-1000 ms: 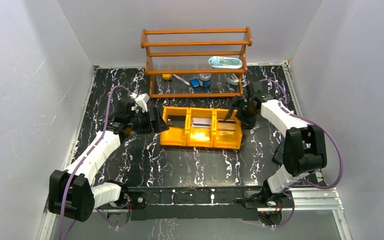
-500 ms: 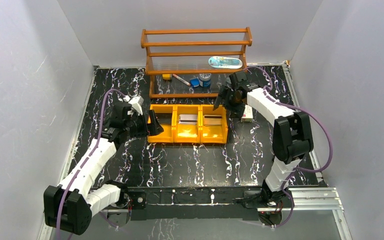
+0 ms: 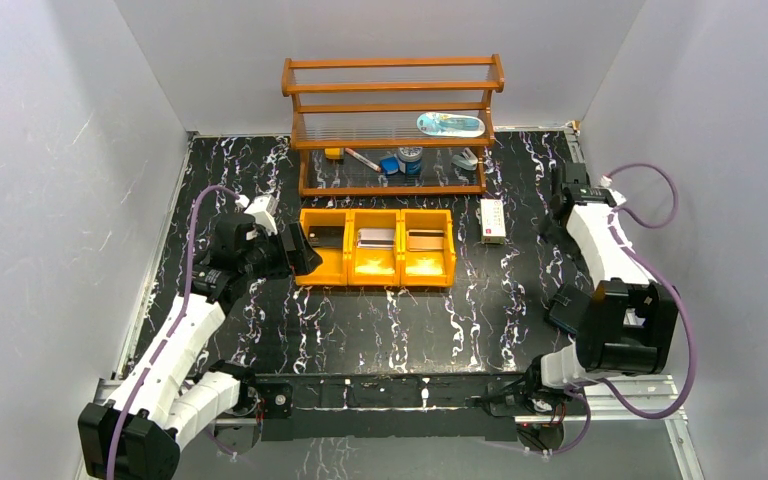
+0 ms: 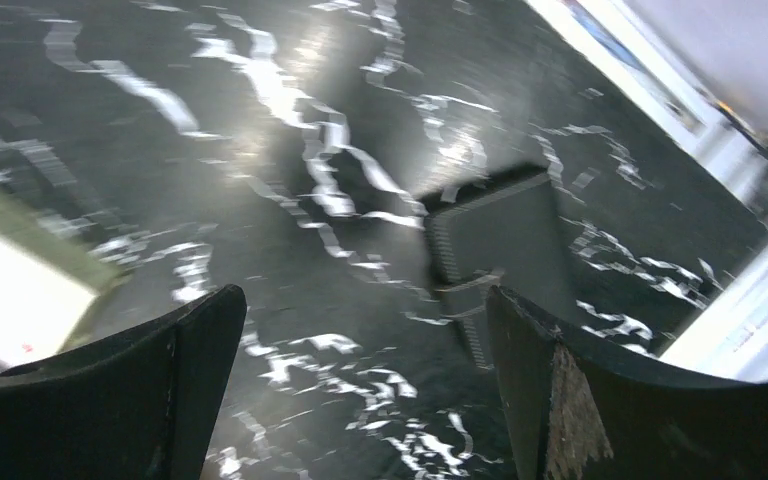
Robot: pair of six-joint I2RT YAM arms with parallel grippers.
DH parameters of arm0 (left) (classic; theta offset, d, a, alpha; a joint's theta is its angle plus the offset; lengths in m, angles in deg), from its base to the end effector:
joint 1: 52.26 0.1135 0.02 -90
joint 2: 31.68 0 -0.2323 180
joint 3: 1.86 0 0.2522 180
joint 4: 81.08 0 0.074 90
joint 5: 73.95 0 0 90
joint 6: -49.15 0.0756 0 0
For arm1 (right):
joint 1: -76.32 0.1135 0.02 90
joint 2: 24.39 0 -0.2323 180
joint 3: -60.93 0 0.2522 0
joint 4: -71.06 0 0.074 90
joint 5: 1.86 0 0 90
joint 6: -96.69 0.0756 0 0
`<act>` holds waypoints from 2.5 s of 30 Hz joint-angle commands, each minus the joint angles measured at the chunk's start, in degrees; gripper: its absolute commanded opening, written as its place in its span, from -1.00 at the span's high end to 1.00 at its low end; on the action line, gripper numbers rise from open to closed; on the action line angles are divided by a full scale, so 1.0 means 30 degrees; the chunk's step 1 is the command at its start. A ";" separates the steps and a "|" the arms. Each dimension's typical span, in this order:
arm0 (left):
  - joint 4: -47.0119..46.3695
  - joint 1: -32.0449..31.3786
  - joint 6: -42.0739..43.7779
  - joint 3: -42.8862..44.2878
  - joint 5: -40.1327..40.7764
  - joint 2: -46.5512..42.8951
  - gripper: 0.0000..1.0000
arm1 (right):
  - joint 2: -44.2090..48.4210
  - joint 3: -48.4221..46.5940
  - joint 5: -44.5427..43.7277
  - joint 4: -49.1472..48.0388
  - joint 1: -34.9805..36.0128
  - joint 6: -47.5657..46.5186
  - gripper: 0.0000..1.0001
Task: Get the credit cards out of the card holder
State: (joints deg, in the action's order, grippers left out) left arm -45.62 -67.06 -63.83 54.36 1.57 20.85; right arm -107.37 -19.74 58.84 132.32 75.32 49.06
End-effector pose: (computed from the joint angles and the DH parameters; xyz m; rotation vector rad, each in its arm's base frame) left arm 0.2422 -0.0835 0.2366 -0.0016 2.1767 -0.6525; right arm 0.3052 -0.0423 0.2086 1.0697 2.2734 -0.4053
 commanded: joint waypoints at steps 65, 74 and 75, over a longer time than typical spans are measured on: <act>0.0245 -0.0014 -0.0686 -0.0907 -0.1138 -0.0314 -0.97 | 0.1854 0.8175 0.7860 -0.3126 0.4487 -0.0347 -0.68; -0.0238 -0.0001 -0.0821 -0.1183 -0.1413 0.0188 -0.97 | 0.3969 1.0145 1.1664 -0.4823 0.6425 0.0590 -0.51; -0.0278 0.0001 -0.0859 -0.1186 -0.1395 0.0287 -0.97 | 0.4026 1.0256 1.1710 -0.4886 0.6923 0.0899 -0.51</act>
State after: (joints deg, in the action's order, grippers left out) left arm -45.91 -67.06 -65.98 51.63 -1.18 21.26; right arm -96.31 8.43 85.37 120.02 91.78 48.23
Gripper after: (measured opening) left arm 0.982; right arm 0.766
